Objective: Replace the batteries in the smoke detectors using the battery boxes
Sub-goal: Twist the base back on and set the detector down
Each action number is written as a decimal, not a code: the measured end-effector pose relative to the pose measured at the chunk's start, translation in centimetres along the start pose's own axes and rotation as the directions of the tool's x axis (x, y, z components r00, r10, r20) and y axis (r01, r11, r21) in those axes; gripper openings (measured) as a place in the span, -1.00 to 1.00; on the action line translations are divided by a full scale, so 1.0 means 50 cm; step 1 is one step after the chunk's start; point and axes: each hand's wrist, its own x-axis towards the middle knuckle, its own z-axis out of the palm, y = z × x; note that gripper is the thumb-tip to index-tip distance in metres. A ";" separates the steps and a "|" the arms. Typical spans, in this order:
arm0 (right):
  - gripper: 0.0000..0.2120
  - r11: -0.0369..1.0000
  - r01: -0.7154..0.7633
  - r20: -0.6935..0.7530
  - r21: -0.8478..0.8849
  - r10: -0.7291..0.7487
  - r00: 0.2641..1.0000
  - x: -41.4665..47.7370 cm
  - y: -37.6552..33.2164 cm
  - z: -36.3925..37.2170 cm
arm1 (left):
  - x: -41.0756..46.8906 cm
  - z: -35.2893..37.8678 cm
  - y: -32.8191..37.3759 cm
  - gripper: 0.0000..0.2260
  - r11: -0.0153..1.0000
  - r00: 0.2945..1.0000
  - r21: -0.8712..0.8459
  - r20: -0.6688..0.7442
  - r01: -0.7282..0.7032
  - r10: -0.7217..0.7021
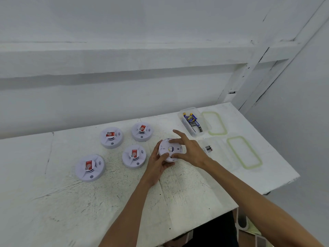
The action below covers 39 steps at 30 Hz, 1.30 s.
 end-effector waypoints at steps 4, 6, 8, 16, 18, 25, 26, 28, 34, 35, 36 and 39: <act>-0.15 1.000 0.007 -0.013 -0.025 -0.007 1.000 -0.002 -0.004 0.000 | -0.004 0.002 0.000 -0.50 1.000 1.000 0.002 0.001 -0.017 0.017; -0.17 0.999 0.017 -0.007 -0.029 -0.018 1.000 -0.004 -0.004 0.002 | -0.006 0.004 0.002 -0.51 1.000 1.000 -0.003 0.000 -0.025 0.025; -0.19 0.996 0.053 -0.001 -0.077 -0.053 0.999 -0.006 -0.003 0.002 | -0.008 0.006 0.004 -0.52 1.000 1.000 -0.017 -0.011 -0.022 0.022; -0.14 0.974 0.050 0.064 -0.222 -0.036 0.997 -0.004 0.028 -0.014 | -0.011 0.008 0.009 -0.55 0.999 0.999 -0.014 -0.023 -0.030 0.030; -0.18 0.979 0.023 0.061 -0.202 -0.011 0.998 -0.005 0.035 -0.013 | -0.011 0.009 0.009 -0.58 0.999 0.999 0.012 -0.018 -0.039 0.039; -0.24 0.992 0.016 0.008 -0.126 -0.015 1.000 -0.006 0.035 -0.008 | -0.015 0.011 0.007 -0.62 0.998 0.997 0.033 -0.058 -0.056 0.058; -0.25 0.992 0.017 -0.001 -0.126 -0.017 1.000 -0.007 0.036 -0.007 | -0.014 0.012 0.007 -0.63 0.998 0.996 0.031 -0.066 -0.062 0.063; -0.26 0.994 0.010 -0.010 -0.108 -0.011 1.000 -0.009 0.035 -0.005 | -0.014 0.013 0.006 -0.64 0.997 0.995 0.035 -0.066 -0.071 0.074; -0.27 0.997 0.008 -0.011 -0.082 -0.009 1.000 -0.013 0.039 -0.005 | -0.017 0.017 0.010 -0.63 0.997 0.996 -0.019 -0.055 -0.071 0.069; -0.27 0.993 0.028 -0.005 -0.118 -0.029 1.000 -0.016 0.040 -0.007 | -0.017 0.017 0.012 -0.63 0.997 0.997 -0.045 -0.055 -0.055 0.053; -0.26 0.986 0.043 0.006 -0.159 -0.042 0.999 -0.019 0.040 -0.008 | -0.015 0.015 0.013 -0.63 0.997 0.998 -0.073 -0.047 -0.038 0.035; -0.22 0.970 0.104 0.064 -0.219 -0.092 0.994 -0.030 0.039 -0.006 | -0.009 0.010 0.015 -0.62 0.988 0.999 -0.153 -0.041 0.026 -0.033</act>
